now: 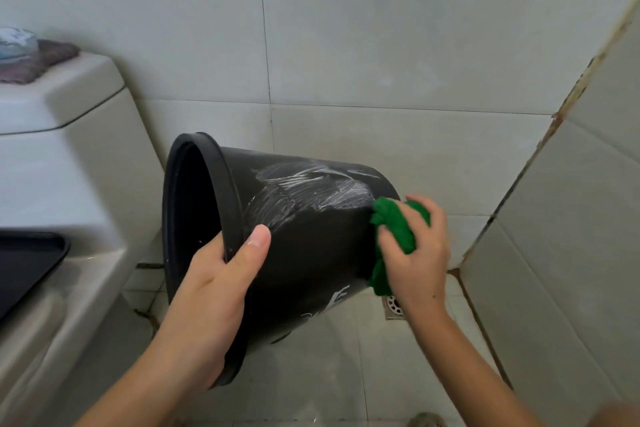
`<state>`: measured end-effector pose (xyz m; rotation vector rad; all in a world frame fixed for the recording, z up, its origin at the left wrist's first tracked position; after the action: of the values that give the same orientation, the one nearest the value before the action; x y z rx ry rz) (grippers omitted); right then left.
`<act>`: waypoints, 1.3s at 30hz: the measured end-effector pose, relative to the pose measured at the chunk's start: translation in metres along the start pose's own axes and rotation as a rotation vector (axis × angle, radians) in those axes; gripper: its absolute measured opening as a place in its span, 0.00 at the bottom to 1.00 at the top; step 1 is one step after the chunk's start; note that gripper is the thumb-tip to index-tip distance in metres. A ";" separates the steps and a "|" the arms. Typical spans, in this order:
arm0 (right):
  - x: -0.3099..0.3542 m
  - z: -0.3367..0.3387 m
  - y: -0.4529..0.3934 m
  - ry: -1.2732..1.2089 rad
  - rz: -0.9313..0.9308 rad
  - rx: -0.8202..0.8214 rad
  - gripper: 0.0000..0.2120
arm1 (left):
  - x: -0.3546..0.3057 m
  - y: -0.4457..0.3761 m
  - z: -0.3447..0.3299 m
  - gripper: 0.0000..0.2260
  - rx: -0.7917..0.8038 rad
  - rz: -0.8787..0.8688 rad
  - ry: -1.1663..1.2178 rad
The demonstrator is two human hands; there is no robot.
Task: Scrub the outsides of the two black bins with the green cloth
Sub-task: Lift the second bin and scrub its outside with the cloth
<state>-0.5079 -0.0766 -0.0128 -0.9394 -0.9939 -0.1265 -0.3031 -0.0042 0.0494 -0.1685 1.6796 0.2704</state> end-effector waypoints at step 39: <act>0.009 -0.004 -0.013 -0.013 -0.013 -0.056 0.17 | -0.001 -0.003 0.008 0.09 -0.008 -0.210 -0.124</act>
<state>-0.5065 -0.0847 0.0010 -0.9861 -1.0129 -0.1596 -0.2948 -0.0053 0.0497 -0.3256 1.5245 0.1271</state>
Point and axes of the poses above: each hand's wrist, its own y-axis away from the middle knuckle, its own z-axis out of the back of the hand, x = y × z, the point moved 3 cm from there along -y, towards the middle knuckle, and after that the axes turned 12 degrees about -x, right-handed, at the moved point
